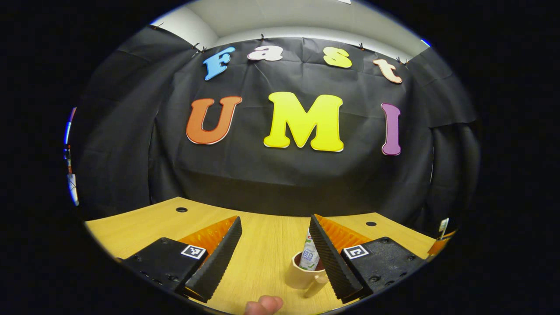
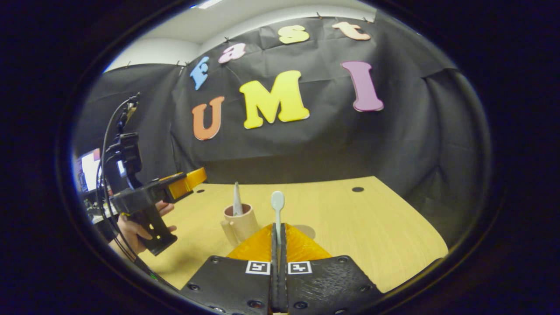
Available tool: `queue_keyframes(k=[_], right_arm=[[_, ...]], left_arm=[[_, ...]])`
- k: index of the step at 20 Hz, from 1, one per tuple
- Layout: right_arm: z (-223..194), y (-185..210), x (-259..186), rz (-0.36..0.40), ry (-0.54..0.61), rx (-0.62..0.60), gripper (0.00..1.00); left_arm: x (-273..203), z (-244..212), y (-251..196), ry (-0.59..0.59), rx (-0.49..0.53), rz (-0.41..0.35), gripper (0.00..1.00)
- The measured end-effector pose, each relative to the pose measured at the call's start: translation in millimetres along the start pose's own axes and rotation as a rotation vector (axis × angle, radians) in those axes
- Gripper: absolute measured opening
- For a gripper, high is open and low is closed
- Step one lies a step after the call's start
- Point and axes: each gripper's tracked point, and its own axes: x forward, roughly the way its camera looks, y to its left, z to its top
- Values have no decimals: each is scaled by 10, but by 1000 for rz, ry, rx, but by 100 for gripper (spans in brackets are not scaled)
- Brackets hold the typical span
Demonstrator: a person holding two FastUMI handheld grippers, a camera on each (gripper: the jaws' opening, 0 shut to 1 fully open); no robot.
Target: Put the toothbrush and toothpaste on the desktop into the cup, then pick up the cup and place it on the coaster on the desktop.
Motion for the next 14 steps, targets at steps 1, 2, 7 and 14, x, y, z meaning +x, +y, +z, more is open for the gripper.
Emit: queue_keyframes(k=[1, 2, 7, 14], right_arm=[[109, 138, 99, 28, -24, -15, 0], [193, 266, 197, 57, -45, -23, 0], [588, 734, 721, 176, -168, -57, 0], [864, 1083, 1306, 226, -277, -85, 0]], left_arm=[[-84, 10, 64, -3, 9, 8, 98], [-178, 8, 122, -3, 16, 12, 98], [-555, -187, 349, 50, 24, 30, 98], [-831, -471, 569, 113, 38, 64, 98]])
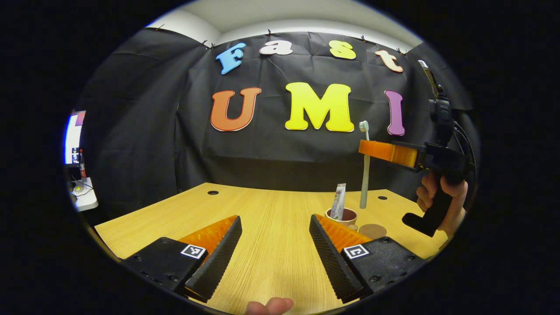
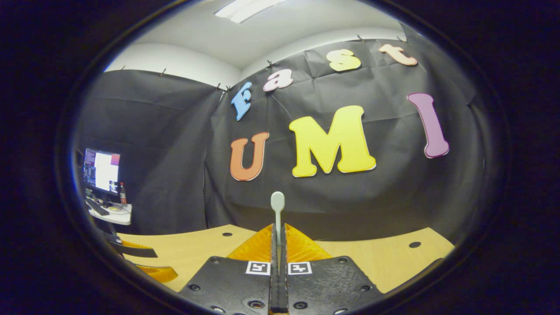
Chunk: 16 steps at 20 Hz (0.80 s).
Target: Put the toothbrush and toothpaste on the desktop into the cup, then pick up the cup and place it on the coaster on the desktop.
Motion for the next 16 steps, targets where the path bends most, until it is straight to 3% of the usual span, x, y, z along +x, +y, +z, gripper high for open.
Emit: queue_keyframes(k=[13, 14, 16], right_arm=[[-474, -88, 160, -29, 43, 24, 0], [-523, -60, 118, -10, 57, 34, 4], [-502, -121, 58, -15, 43, 46, 41]], left_arm=[[63, -39, 207, 21, -57, 28, 98], [62, -18, 193, 15, -55, 25, 98], [66, 3, 212, 12, -52, 27, 98]])
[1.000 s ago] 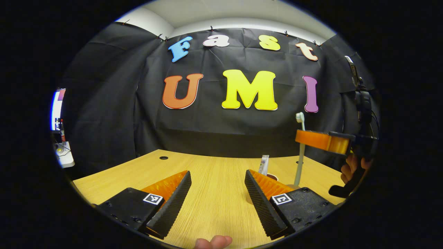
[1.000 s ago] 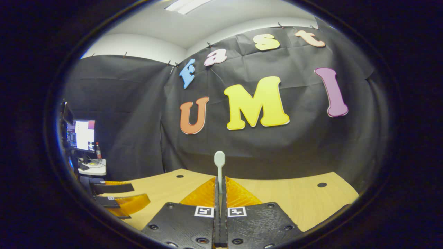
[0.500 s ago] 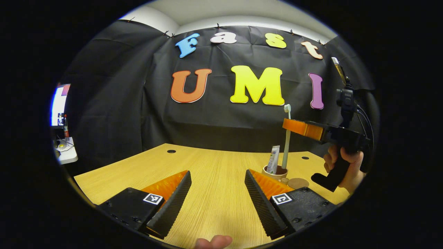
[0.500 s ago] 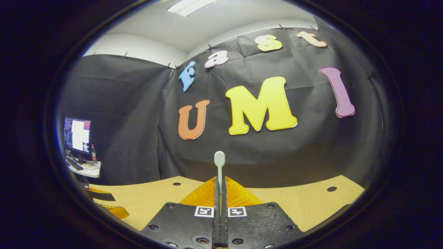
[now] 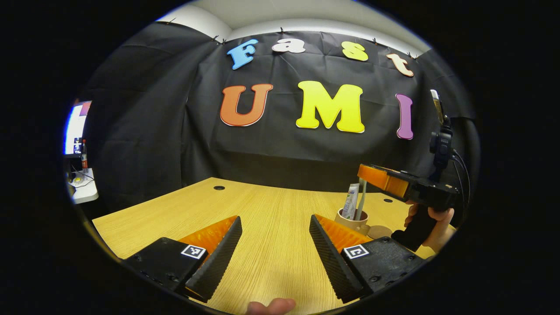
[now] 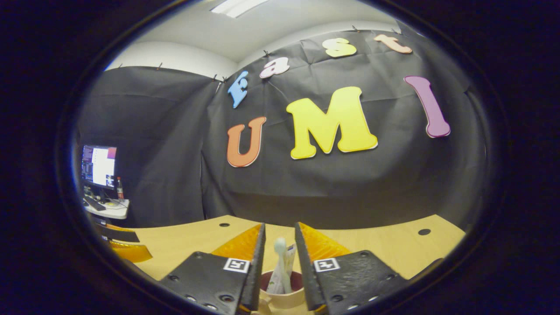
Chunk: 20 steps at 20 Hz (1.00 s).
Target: Put the toothbrush and toothpaste on the desktop into the cup, then pick up the cup and place it on the coaster on the desktop.
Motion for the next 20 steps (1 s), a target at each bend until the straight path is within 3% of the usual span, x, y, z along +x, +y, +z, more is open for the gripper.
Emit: queue_keyframes(k=[1, 3, 6, 8, 9, 10, 14, 20], right_arm=[[59, -47, -31, -12, -17, 0, 58], [134, -122, -91, -38, -35, 7, 76], [221, -211, -216, -59, -57, 17, 89], [226, -266, -327, -73, -49, 9, 88], [197, -300, -385, -80, -37, -3, 95], [214, -350, -502, -95, -37, -23, 97], [269, -610, -925, -177, -47, -79, 98], [262, -873, -1732, -211, -24, -92, 97]], left_arm=[[1, -6, 2, 4, -3, 2, 98], [-16, -8, -45, 14, -13, -5, 98], [-41, 26, -116, 10, -17, -14, 98], [-57, 53, -169, 9, -14, -23, 98], [-58, 63, -204, 10, -17, -27, 98], [-65, 86, -243, 11, -22, -32, 98], [-91, 143, -458, 30, -35, -64, 98], [-146, 146, -971, 173, -86, -162, 98]])
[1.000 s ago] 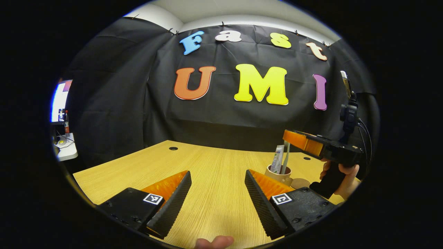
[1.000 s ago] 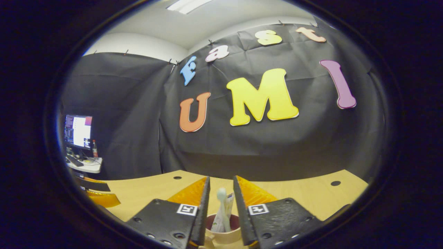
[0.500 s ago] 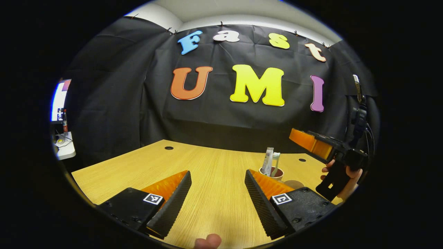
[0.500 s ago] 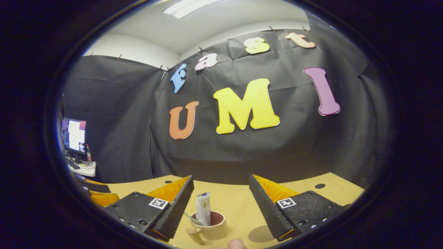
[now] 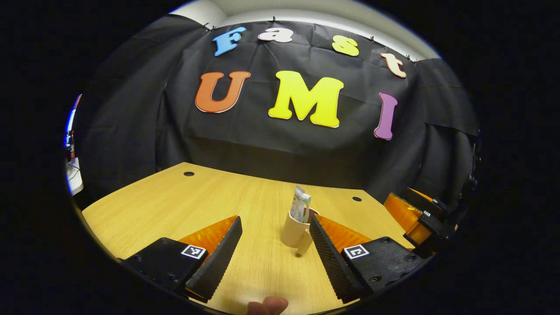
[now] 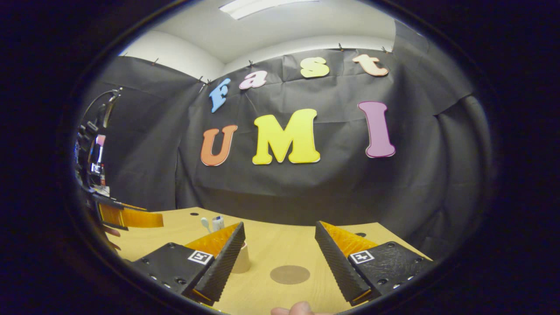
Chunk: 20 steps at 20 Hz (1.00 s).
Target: Put the toothbrush and toothpaste on the desktop into the cup, then pick up the cup and place it on the coaster on the desktop.
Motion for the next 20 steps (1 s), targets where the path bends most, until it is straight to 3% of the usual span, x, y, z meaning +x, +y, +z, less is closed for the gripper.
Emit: queue_keyframes(k=[6, 10, 13, 17, 20], right_arm=[[63, -444, -581, -45, -4, 42, 97], [36, -670, -876, -75, 3, 64, 96], [23, -858, -1018, -113, -1, 63, 96], [-107, -1012, -1123, -147, 34, 88, 95], [-192, -1124, -1179, -175, 49, 93, 95]], left_arm=[[237, 117, -282, 240, -7, -45, 98], [475, -93, -397, 464, 28, -61, 99], [621, -330, -551, 651, -19, -65, 99], [858, -587, -450, 850, -5, 19, 99], [1064, -724, -374, 937, 18, 71, 99]])
